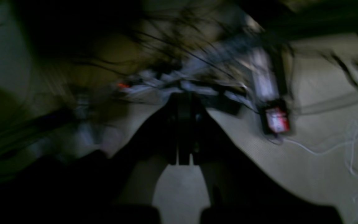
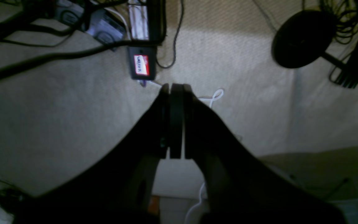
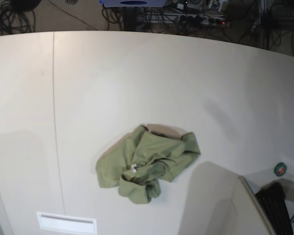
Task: Layout the t-shirt on the table in an organized manner, then fold the t-shirt properly
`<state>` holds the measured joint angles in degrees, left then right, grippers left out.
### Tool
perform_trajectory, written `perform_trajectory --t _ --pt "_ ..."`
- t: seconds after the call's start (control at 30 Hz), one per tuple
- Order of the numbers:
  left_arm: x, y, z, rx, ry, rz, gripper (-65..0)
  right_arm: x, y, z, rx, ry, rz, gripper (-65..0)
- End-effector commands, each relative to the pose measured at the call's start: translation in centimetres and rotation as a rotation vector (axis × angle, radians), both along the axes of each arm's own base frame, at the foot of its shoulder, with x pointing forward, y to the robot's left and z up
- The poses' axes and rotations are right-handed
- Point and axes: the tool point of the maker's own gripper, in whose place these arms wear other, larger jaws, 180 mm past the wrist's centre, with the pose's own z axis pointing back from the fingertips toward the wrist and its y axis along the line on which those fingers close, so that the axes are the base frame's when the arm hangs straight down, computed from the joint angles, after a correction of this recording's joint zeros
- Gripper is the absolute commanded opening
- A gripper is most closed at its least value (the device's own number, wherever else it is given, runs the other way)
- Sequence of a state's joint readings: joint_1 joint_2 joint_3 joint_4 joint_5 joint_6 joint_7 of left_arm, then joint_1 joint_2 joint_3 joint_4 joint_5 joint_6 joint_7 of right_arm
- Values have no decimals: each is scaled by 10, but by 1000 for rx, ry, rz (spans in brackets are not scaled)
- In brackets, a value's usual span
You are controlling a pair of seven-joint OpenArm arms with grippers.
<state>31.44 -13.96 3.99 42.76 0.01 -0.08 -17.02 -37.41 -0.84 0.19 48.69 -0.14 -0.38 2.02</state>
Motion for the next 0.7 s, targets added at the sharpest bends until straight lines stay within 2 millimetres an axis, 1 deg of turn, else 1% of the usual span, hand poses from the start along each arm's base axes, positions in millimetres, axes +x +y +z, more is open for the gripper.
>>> perform_trajectory --t 0.0,0.03,0.07,0.13,0.17,0.27,0.3,0.33,0.4,0.43,0.5,0.6,0.67 --pt "0 8 10 8 -33 4 -650 5 -3 10 -2 -35 -7 -650" --pt "2 14 18 18 -54 7 -650 8 -8 18 -14 -45 -23 -650" --pt "7 18 26 24 -79 3 -650 16 -17 27 -36 -66 -48 -650" --pt "15 24 41 32 -123 -7 -650 26 -31 42 -68 -86 -80 -650" --pt "22 26 50 36 -151 -19 -650 33 -36 50 -81 -97 -100 -650" --pt "53 28 79 33 -261 -31 -650 55 -54 79 -124 -148 -127 -650" --pt "68 28 92 22 -306 -26 -650 64 -55 89 -127 -165 -124 -650" --pt "78 26 104 0 -344 -21 -650 73 -57 98 -132 -179 -124 -650" --pt "100 22 135 -47 -427 -19 -650 92 -59 121 -141 -218 -119 -650" --pt "107 18 146 -69 -458 -13 -650 101 -59 131 -142 -238 -117 -650" --pt "125 12 170 -105 -525 -18 -650 126 -59 154 -143 -303 -113 -650" --pt "143 5 188 -126 -589 -27 -650 162 -54 182 -136 -396 -132 -650" --pt "160 0 194 -138 -631 -34 -650 187 -51 191 -127 -451 -147 -650"
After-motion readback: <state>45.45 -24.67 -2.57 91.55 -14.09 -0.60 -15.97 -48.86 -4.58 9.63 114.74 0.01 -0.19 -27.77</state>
